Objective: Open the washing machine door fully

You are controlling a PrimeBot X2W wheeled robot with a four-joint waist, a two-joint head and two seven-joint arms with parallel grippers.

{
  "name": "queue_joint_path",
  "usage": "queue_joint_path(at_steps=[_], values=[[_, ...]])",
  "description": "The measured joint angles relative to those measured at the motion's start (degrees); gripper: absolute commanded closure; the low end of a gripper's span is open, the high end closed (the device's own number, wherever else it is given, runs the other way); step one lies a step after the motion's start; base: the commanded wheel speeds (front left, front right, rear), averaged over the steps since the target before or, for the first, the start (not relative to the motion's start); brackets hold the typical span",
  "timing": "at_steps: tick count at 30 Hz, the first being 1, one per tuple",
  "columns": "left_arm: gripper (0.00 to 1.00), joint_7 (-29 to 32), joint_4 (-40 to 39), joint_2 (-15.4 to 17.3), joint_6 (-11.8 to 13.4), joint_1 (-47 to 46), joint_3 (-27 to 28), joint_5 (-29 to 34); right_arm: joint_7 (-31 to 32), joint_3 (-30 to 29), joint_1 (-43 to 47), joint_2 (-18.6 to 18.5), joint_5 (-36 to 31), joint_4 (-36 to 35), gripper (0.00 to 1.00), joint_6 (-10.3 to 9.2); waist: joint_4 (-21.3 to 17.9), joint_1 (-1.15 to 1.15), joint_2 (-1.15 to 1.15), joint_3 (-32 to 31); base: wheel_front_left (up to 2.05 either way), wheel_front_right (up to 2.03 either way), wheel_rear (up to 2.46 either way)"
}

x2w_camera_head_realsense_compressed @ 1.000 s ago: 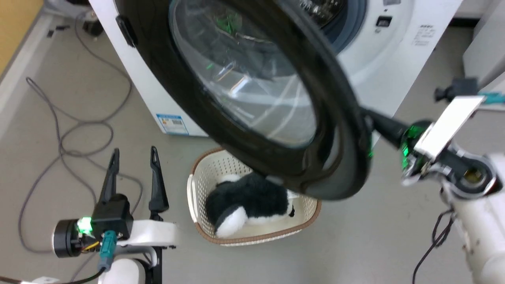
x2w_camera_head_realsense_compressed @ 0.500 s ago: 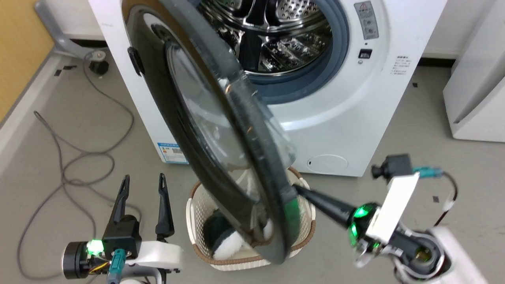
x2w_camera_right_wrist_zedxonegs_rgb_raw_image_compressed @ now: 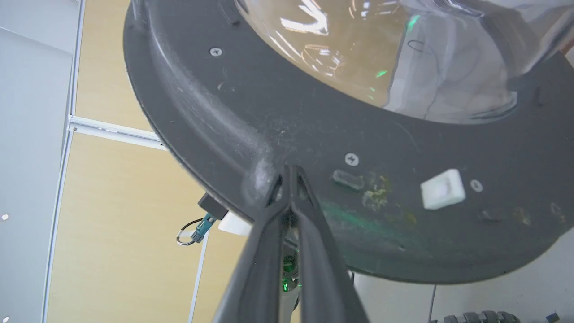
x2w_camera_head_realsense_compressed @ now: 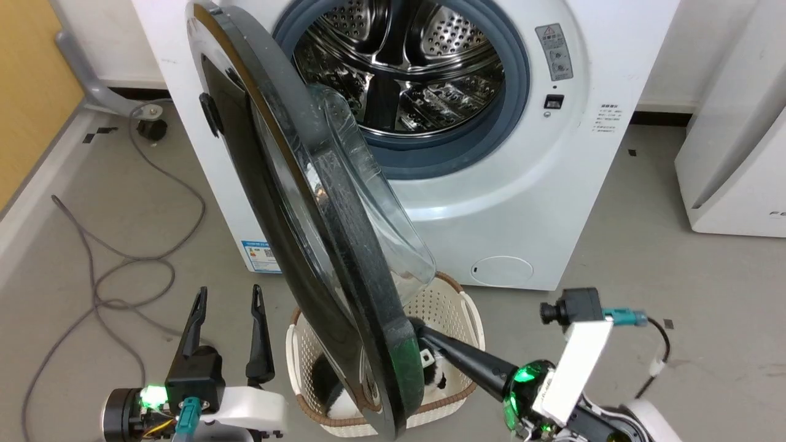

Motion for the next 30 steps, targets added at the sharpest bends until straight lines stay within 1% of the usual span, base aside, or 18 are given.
queue_joint_path(at_steps=[2,4,8,11,13,16,17,19,22,24,26,28,30], values=[[0.00,0.0,0.0,0.0,0.0,0.1,0.0,0.0,-2.0,-0.7,1.0,0.1,-0.8,-0.8,1.00,-0.01,-0.2,0.00,0.00,-0.2,0.00,0.00,0.00],[0.00,0.0,0.1,0.0,0.0,0.4,0.1,0.0,-6.1,-2.5,1.2,0.1,-3.0,-2.0,1.00,-0.01,-0.4,0.00,0.00,-0.3,0.00,0.00,0.00],[0.00,0.0,0.1,0.0,0.0,0.9,0.2,0.0,-20.1,-6.4,1.1,0.1,-10.0,-4.3,1.00,0.00,-0.9,0.00,0.00,-0.5,0.00,0.00,0.00],[0.00,0.0,0.2,0.0,0.0,1.0,0.5,0.0,-28.1,-6.0,1.2,-0.6,-13.9,-6.4,1.00,0.00,-1.5,0.00,0.00,-0.6,0.00,0.00,0.00],[0.00,0.0,0.2,0.0,0.0,1.0,0.6,0.0,-33.8,-4.9,1.2,-1.8,-17.3,-6.9,1.00,0.00,-1.8,0.00,0.00,-0.7,0.00,0.00,0.00],[0.00,0.0,0.3,0.1,0.0,1.0,0.6,0.0,-43.2,-3.2,1.2,-5.1,-24.1,-6.8,1.00,0.00,-2.2,0.00,0.00,-0.9,0.00,0.00,0.00],[0.00,0.0,0.3,0.1,0.0,1.0,0.7,0.0,-44.9,-3.0,1.2,-6.4,-27.5,-6.3,1.00,0.00,-2.4,0.00,0.00,-1.0,0.00,0.00,0.00],[0.00,0.0,0.3,0.1,0.0,1.1,0.8,0.0,-46.1,-4.5,1.3,-7.1,-32.3,-5.4,1.00,0.00,-2.6,0.00,0.00,-1.2,0.00,0.00,0.00],[0.00,0.0,0.2,0.1,0.0,1.2,0.9,0.0,-46.2,-12.2,2.0,-5.7,-43.2,-7.3,1.00,0.00,-3.0,0.00,0.00,-1.3,0.00,0.00,0.00],[0.00,0.0,0.1,0.1,0.0,1.2,0.9,0.0,-46.3,-16.0,2.9,-4.5,-50.2,-9.5,1.00,0.00,-3.2,0.00,0.00,-1.3,0.00,0.00,0.00],[0.00,0.0,0.0,0.1,0.0,1.2,1.0,0.0,-46.3,-18.1,4.3,-4.0,-58.2,-11.4,1.00,0.00,-3.3,0.00,0.00,-1.3,0.00,0.00,0.00],[0.00,0.0,0.0,0.2,0.0,1.3,1.0,0.0,-46.3,-20.3,5.8,-2.7,-63.6,-12.5,1.00,0.01,-3.4,0.01,0.00,-1.3,0.00,0.00,0.00],[0.00,0.0,-0.1,0.2,0.0,1.3,1.0,0.0,-46.3,-21.3,7.3,-2.6,-69.8,-12.9,1.00,0.01,-3.4,0.00,0.00,-1.2,0.00,0.00,0.00]])
